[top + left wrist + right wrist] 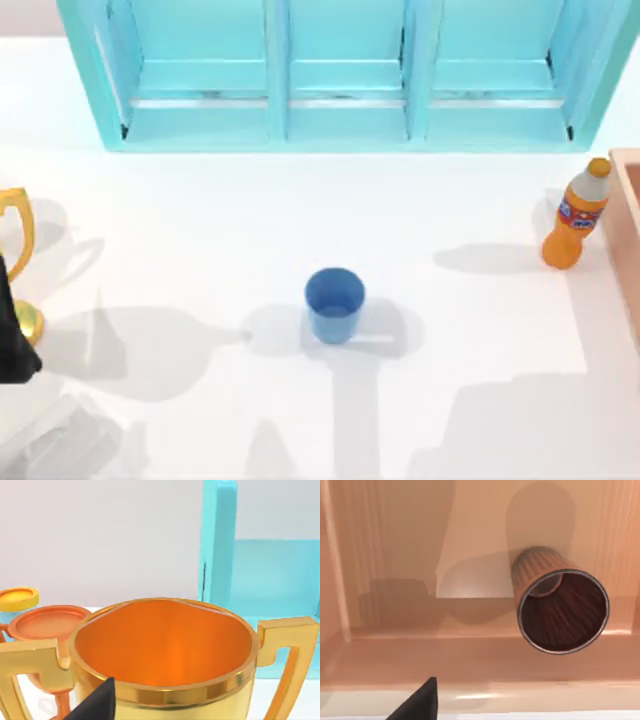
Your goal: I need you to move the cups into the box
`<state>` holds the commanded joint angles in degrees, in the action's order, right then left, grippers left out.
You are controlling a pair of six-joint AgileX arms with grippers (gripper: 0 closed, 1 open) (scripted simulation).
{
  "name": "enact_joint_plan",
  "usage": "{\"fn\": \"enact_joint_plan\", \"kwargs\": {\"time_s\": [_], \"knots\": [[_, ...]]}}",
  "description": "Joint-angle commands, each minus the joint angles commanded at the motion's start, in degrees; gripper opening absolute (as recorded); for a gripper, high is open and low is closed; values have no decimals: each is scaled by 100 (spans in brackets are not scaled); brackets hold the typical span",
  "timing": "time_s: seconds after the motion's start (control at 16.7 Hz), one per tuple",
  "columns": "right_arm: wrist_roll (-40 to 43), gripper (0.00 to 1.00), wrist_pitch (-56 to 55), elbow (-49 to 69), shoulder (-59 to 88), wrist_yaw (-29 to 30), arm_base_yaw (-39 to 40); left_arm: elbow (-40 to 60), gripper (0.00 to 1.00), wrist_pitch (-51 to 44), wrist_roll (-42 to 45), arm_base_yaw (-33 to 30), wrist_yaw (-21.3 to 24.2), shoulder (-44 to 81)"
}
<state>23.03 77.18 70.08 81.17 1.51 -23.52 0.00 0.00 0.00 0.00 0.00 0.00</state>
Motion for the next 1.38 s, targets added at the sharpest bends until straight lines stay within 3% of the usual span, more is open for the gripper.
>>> {"fn": "enact_joint_plan", "kwargs": {"time_s": [0.3, 0.78, 1.02, 1.38], "knots": [[4, 100, 1054, 1111, 4, -3, 3, 0, 100, 0, 0, 0, 0, 0], [-165, 100, 1155, 1335, 154, -5, 181, 0, 100, 0, 0, 0, 0, 0], [-1077, 100, 1145, 1946, 894, -24, 1081, 0, 100, 0, 0, 0, 0, 0], [-3265, 100, 989, 3271, 2509, -62, 3235, 0, 100, 0, 0, 0, 0, 0]]}}
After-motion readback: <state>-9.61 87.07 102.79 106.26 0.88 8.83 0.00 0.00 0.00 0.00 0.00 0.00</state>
